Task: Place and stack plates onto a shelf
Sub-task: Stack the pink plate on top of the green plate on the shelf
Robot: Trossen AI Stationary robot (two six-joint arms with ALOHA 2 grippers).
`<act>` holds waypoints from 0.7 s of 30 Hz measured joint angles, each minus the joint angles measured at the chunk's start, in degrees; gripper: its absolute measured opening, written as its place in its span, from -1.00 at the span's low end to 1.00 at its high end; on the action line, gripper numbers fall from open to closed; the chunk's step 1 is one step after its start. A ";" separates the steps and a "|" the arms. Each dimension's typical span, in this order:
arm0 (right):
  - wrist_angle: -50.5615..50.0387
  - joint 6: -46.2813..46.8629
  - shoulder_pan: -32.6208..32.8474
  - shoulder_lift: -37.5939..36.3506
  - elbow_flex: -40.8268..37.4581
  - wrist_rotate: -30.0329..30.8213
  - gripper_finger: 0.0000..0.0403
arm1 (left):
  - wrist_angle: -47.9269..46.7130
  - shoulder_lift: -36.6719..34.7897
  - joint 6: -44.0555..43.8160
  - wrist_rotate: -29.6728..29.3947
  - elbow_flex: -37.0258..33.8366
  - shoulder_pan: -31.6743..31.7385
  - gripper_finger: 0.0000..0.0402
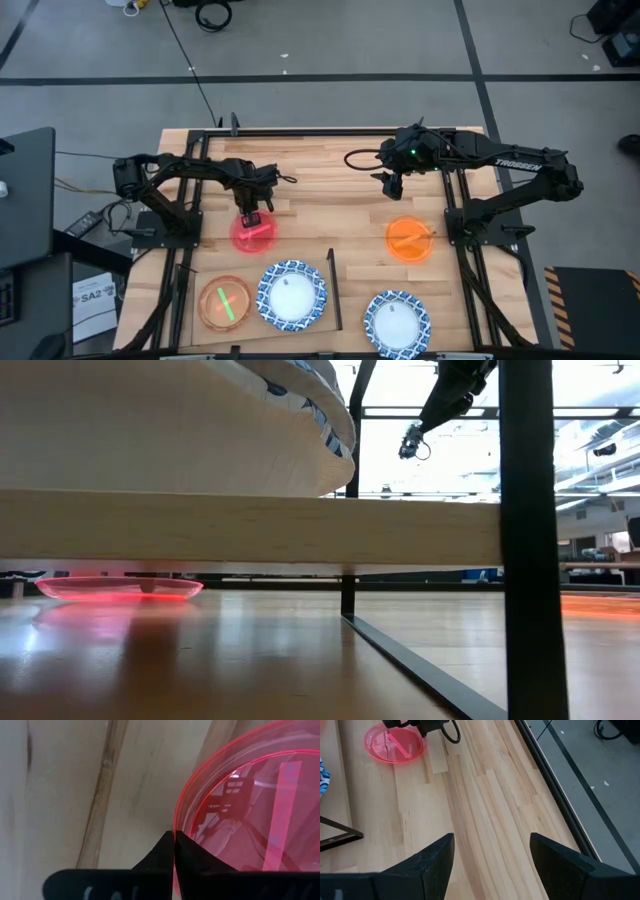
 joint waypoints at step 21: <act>0.01 -0.02 0.00 0.00 0.00 0.00 0.32 | -6.75 -0.79 -0.28 -0.17 2.01 -0.02 -0.97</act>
